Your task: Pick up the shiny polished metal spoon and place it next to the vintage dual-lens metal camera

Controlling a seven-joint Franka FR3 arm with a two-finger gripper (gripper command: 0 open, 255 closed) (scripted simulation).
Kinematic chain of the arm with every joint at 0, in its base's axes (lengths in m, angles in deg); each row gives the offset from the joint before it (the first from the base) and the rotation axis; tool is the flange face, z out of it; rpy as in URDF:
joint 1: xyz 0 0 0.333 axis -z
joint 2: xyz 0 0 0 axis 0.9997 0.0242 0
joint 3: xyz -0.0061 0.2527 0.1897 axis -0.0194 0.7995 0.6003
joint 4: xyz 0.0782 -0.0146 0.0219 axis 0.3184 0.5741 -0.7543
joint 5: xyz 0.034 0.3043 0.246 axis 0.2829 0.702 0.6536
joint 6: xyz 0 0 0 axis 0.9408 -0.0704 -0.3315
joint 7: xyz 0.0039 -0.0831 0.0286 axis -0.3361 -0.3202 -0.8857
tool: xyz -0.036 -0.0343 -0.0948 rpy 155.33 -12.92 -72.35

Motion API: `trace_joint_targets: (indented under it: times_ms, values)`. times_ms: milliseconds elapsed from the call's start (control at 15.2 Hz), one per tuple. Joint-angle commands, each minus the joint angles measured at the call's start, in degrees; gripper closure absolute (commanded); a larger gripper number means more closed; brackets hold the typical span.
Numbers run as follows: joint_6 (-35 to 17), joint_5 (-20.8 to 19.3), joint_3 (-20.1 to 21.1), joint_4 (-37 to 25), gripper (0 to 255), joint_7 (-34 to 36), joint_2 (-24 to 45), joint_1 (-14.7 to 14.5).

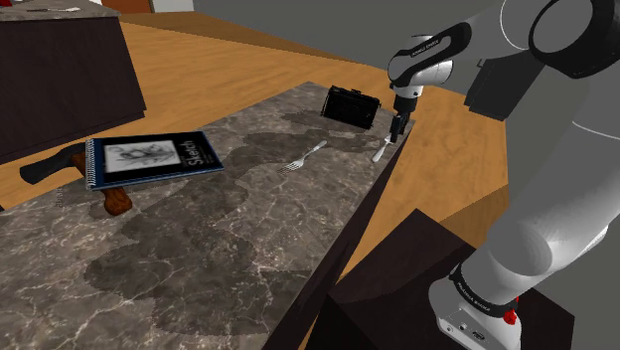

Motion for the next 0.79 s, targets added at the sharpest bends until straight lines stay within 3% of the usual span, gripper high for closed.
trace_joint_targets:
  times_ms: [0,198,726]
  values:
    - [1.85,-0.13,0.02,-1.19,0,0.11,-0.67,-0.11]
    - [7.05,-0.39,0.09,-4.93,0,0.31,-2.16,-0.37]
    - [7.05,-0.39,0.09,-4.93,0,0.31,-2.16,-0.37]
